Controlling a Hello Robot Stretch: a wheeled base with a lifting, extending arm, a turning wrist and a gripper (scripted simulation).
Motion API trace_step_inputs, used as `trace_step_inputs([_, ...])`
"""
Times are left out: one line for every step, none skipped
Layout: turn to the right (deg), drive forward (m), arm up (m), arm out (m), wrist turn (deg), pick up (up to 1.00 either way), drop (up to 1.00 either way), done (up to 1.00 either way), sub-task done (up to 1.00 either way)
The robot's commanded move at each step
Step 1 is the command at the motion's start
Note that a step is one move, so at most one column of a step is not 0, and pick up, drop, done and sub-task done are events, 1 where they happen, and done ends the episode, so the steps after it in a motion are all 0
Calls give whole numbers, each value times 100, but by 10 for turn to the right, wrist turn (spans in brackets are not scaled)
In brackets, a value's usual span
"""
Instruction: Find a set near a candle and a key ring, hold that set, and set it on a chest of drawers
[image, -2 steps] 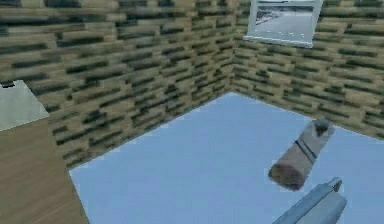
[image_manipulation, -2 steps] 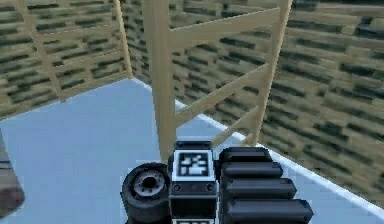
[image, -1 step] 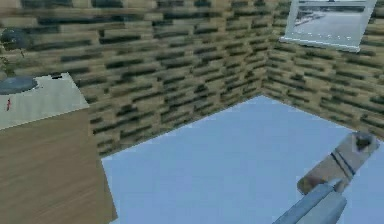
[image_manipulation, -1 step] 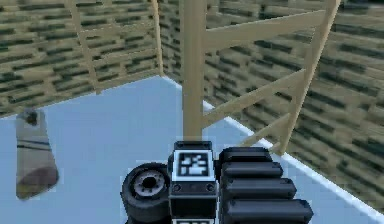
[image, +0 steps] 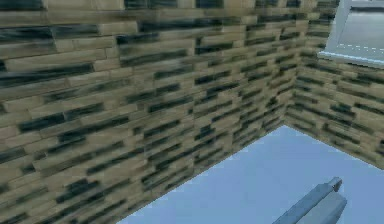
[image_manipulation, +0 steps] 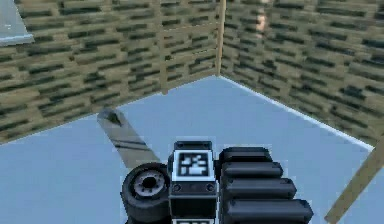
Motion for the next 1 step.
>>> trace_step_inputs([-210, 0, 0, 0, 0, 0, 0, 0, 0])
